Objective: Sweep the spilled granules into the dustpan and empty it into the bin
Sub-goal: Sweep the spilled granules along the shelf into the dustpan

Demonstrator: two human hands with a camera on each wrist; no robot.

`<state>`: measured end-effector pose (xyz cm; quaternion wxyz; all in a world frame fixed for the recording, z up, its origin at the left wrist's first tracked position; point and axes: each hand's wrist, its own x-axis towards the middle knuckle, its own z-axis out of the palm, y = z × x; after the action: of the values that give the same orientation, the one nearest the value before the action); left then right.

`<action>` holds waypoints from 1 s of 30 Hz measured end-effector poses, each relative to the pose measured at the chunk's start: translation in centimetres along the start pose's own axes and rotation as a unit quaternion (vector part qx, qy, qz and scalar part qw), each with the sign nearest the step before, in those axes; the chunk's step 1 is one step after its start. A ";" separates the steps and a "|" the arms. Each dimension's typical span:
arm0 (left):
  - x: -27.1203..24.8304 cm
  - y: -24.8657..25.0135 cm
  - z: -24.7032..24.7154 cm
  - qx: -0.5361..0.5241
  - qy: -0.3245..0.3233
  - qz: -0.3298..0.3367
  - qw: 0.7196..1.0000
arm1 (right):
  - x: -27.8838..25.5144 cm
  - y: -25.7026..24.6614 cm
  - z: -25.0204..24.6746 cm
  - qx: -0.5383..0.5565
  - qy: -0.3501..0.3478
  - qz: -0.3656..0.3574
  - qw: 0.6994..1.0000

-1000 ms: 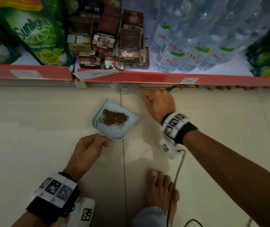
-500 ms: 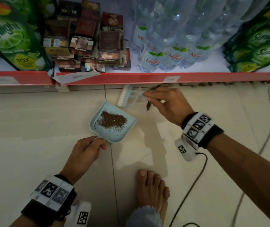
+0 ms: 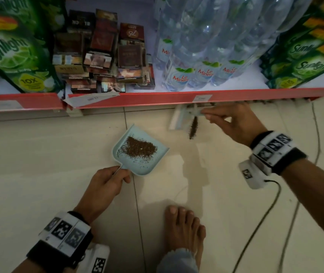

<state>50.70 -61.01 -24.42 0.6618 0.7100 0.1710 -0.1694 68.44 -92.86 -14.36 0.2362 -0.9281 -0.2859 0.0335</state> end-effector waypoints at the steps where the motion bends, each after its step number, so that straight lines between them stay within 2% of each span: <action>1: 0.3 0.1 0.1 0.003 -0.007 0.001 1.000 | 0.6 -0.5 1.0 0.009 0.013 0.001 1.000; 5: 1.5 0.5 0.3 0.025 -0.039 0.006 0.999 | 2.2 -1.7 3.8 -0.034 0.030 0.025 0.999; 10: 2.9 1.9 1.0 0.022 -0.080 0.010 0.996 | -1.3 0.2 1.3 -0.124 -0.006 0.103 0.987; 13: 3.5 2.7 1.6 0.026 -0.099 0.014 0.995 | -4.3 1.4 -1.2 -0.068 0.039 0.183 0.980; 15: 3.9 3.1 2.1 0.032 -0.109 0.023 0.993 | -5.2 1.3 -1.8 -0.031 0.052 0.200 0.978; 19: 4.4 4.0 2.9 0.036 -0.123 0.032 0.991 | -3.4 0.3 -0.6 0.021 0.057 0.184 0.981; 23: 4.5 4.5 3.1 0.043 -0.127 0.029 0.991 | 0.4 -0.2 1.7 0.101 0.075 0.201 0.972; 25: 4.4 4.5 3.0 0.048 -0.130 0.029 0.990 | 1.2 -0.4 2.2 0.141 0.056 0.201 0.968; 28: 4.0 4.4 2.5 0.052 -0.119 0.029 0.991 | 0.0 0.0 1.6 0.061 -0.037 0.119 0.990; 30: 3.8 4.0 2.5 0.060 -0.109 0.031 0.992 | -1.7 1.2 0.4 -0.015 -0.087 0.072 0.993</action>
<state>55.86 -63.68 -22.83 0.6380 0.7303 0.0653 -0.2353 67.55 -94.49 -15.43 0.1933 -0.9433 -0.2382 0.1269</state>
